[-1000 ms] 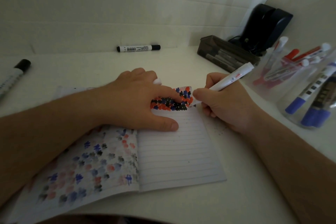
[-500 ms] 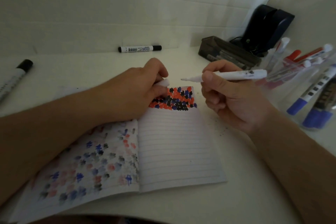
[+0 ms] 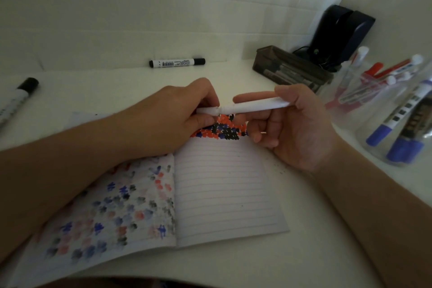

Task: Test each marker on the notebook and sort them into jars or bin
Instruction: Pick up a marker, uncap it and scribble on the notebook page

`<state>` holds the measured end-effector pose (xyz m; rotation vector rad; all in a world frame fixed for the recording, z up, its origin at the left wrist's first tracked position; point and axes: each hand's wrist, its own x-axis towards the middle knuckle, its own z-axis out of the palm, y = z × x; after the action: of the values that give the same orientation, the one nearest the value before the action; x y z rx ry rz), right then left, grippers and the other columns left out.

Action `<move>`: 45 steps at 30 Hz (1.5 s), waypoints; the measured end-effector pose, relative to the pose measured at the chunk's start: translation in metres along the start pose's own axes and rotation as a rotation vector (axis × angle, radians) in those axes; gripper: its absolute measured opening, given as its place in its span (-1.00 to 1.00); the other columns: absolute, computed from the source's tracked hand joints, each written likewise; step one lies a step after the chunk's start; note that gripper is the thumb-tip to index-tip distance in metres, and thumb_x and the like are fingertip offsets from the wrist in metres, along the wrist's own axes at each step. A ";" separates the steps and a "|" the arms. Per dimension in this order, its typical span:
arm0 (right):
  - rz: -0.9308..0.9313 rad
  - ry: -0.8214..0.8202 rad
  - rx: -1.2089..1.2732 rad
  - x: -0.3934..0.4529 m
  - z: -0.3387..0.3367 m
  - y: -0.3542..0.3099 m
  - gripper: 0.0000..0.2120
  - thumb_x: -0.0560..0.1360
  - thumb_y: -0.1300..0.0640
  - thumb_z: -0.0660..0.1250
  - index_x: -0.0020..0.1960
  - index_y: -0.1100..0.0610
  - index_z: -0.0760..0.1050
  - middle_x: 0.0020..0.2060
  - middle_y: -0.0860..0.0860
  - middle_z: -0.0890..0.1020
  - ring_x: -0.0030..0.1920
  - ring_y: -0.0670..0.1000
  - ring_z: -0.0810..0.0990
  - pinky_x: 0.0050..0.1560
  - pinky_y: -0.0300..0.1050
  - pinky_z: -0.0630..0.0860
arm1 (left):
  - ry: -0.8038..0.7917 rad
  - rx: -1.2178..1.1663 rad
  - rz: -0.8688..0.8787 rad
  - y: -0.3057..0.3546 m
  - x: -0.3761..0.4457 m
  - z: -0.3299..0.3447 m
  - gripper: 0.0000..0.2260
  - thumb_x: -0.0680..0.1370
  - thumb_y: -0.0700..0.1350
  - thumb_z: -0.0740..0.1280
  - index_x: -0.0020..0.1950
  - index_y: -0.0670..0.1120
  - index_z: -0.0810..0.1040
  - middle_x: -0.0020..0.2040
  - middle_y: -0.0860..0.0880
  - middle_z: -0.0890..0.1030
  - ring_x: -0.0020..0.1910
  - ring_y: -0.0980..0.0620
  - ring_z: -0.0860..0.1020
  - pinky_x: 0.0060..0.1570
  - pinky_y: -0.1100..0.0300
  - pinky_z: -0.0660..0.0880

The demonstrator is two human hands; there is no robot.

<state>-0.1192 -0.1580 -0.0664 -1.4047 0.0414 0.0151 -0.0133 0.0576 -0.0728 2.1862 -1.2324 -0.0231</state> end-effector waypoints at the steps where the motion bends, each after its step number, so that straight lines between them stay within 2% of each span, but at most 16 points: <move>1: 0.004 0.008 -0.004 0.000 0.000 0.000 -0.51 0.52 -0.03 0.13 0.16 0.23 0.69 -0.12 0.23 0.71 -0.34 0.08 0.46 -0.48 -0.23 0.31 | 0.013 0.005 0.012 0.000 0.000 0.000 -0.89 0.63 0.00 0.33 0.12 0.11 0.44 -0.15 0.16 0.59 -0.14 0.31 0.53 -0.23 0.46 0.39; 3: -0.003 0.042 -0.027 0.001 0.001 0.000 -0.60 0.58 0.04 0.13 0.14 0.18 0.67 -0.12 0.22 0.69 -0.35 0.08 0.46 -0.50 -0.24 0.28 | 0.047 0.015 0.038 -0.001 -0.001 0.000 -0.89 0.62 0.03 0.33 0.11 0.14 0.43 -0.16 0.12 0.60 -0.15 0.21 0.54 -0.23 0.38 0.41; 6: -0.059 0.117 -0.032 0.001 0.003 -0.001 -0.88 0.62 0.15 0.24 -0.04 0.08 0.55 -0.21 0.17 0.68 -0.42 0.06 0.46 -0.55 -0.27 0.23 | 0.120 -0.023 0.073 -0.001 -0.002 -0.002 -0.87 0.61 0.06 0.31 0.13 0.11 0.46 -0.14 0.11 0.62 -0.16 0.13 0.56 -0.21 0.27 0.45; 8: -0.110 0.172 -0.048 0.000 0.001 -0.002 -0.90 0.55 0.16 0.38 -0.14 0.07 0.52 -0.26 0.14 0.68 -0.44 0.03 0.46 -0.55 -0.27 0.22 | 0.157 -0.072 0.090 0.002 -0.003 -0.004 -0.89 0.63 0.04 0.30 0.13 0.09 0.48 -0.17 0.11 0.62 -0.20 0.09 0.57 -0.24 0.25 0.46; 10: -0.159 0.178 -0.088 -0.002 -0.001 -0.004 -0.96 0.46 0.15 0.46 -0.14 0.07 0.61 -0.22 0.16 0.72 -0.42 0.02 0.48 -0.52 -0.24 0.29 | 0.177 -0.118 0.095 0.004 -0.003 -0.005 -0.94 0.66 0.03 0.26 0.11 0.10 0.46 -0.20 0.11 0.60 -0.29 0.08 0.56 -0.33 0.27 0.46; 13: -0.257 0.187 -0.298 -0.004 -0.001 0.000 -0.87 0.41 0.17 0.52 -0.05 0.09 0.66 -0.18 0.23 0.73 -0.42 0.02 0.53 -0.47 -0.22 0.39 | 0.147 -0.153 0.065 0.004 -0.002 -0.005 -0.94 0.68 0.03 0.18 0.10 0.09 0.41 -0.20 0.19 0.57 -0.36 0.18 0.51 -0.39 0.38 0.40; 16: -0.307 0.208 -0.384 -0.002 0.005 0.004 -0.87 0.43 0.22 0.52 -0.06 0.16 0.60 -0.36 0.03 0.66 -0.47 -0.04 0.52 -0.45 -0.26 0.44 | 0.096 -0.155 0.038 0.003 -0.003 -0.004 -0.94 0.66 0.05 0.18 0.09 0.09 0.37 -0.23 0.15 0.55 -0.29 0.25 0.49 -0.32 0.43 0.38; 21: -0.295 0.219 -0.375 -0.001 0.008 0.006 -0.90 0.50 0.28 0.49 -0.07 0.18 0.58 -0.35 0.05 0.64 -0.44 -0.03 0.50 -0.42 -0.22 0.47 | 0.089 -0.123 0.032 0.003 -0.002 -0.003 -0.95 0.64 0.04 0.21 0.01 0.12 0.35 -0.23 0.04 0.54 -0.27 0.13 0.51 -0.35 0.32 0.41; 24: -0.294 0.218 -0.441 0.000 0.008 0.006 -0.89 0.49 0.25 0.51 -0.07 0.16 0.59 -0.35 0.04 0.65 -0.44 -0.03 0.53 -0.40 -0.22 0.49 | 0.093 -0.122 0.009 0.000 -0.001 -0.001 -0.94 0.65 0.03 0.22 0.01 0.11 0.36 -0.26 0.04 0.55 -0.29 0.17 0.51 -0.35 0.35 0.38; 28: -0.320 0.198 -0.636 0.000 0.008 0.005 -0.86 0.47 0.17 0.57 -0.06 0.12 0.62 -0.32 0.03 0.68 -0.41 -0.05 0.60 -0.36 -0.19 0.55 | 0.007 -0.004 0.027 0.000 -0.001 0.006 -0.86 0.62 0.16 0.20 0.04 0.13 0.36 -0.27 0.03 0.59 -0.30 0.16 0.54 -0.34 0.25 0.43; 30: -0.314 0.193 -0.686 0.000 0.008 0.006 -0.86 0.47 0.16 0.58 -0.05 0.11 0.63 -0.30 0.03 0.69 -0.40 -0.07 0.61 -0.35 -0.20 0.55 | -0.019 0.070 0.061 0.000 0.000 0.009 -0.84 0.59 0.20 0.25 0.04 0.15 0.39 -0.26 0.08 0.60 -0.27 0.17 0.54 -0.32 0.17 0.43; 33: -0.260 0.175 -0.714 0.003 0.003 0.010 -0.87 0.48 0.14 0.58 -0.04 0.07 0.65 -0.30 -0.01 0.69 -0.37 -0.11 0.58 -0.33 -0.18 0.52 | -0.059 0.096 0.034 0.003 0.001 0.008 -0.76 0.50 0.22 0.39 0.05 0.20 0.41 -0.29 0.11 0.59 -0.26 0.21 0.55 -0.33 0.23 0.39; 36: -0.234 0.191 -0.720 0.008 -0.002 0.013 -0.86 0.47 0.14 0.59 -0.03 0.10 0.66 -0.28 0.06 0.71 -0.35 -0.05 0.61 -0.29 -0.06 0.60 | -0.072 0.098 0.016 0.006 0.002 0.008 -0.65 0.42 0.25 0.46 0.09 0.22 0.40 -0.26 0.12 0.60 -0.26 0.20 0.56 -0.30 0.25 0.44; 38: -0.222 0.207 -0.715 0.010 -0.001 0.012 -0.84 0.46 0.14 0.59 -0.03 0.12 0.65 -0.29 0.10 0.71 -0.36 0.00 0.64 -0.28 -0.07 0.63 | -0.081 0.113 0.017 0.008 0.002 0.009 -0.60 0.41 0.28 0.46 0.12 0.24 0.38 -0.24 0.13 0.59 -0.27 0.20 0.56 -0.28 0.22 0.47; 40: -0.195 0.229 -0.719 0.008 0.001 0.010 -0.83 0.45 0.12 0.60 -0.05 0.13 0.64 -0.30 0.08 0.71 -0.36 -0.01 0.65 -0.28 -0.10 0.62 | -0.140 0.173 0.009 0.011 0.004 0.008 -0.56 0.41 0.33 0.45 0.16 0.24 0.36 -0.20 0.14 0.58 -0.26 0.20 0.55 -0.26 0.21 0.45; 45: -0.082 0.312 -0.750 -0.001 0.013 0.001 -0.75 0.38 0.00 0.63 -0.10 0.11 0.65 -0.31 0.04 0.73 -0.35 -0.05 0.68 -0.27 -0.11 0.60 | -0.443 0.272 -0.125 0.037 0.017 -0.010 -0.44 0.40 0.40 0.44 0.26 0.22 0.35 0.00 0.15 0.56 -0.05 0.16 0.54 -0.05 0.12 0.50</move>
<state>-0.1204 -0.1454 -0.0656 -2.1462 0.2580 -0.2829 -0.0288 0.0356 -0.0401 2.5850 -1.3956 -0.4350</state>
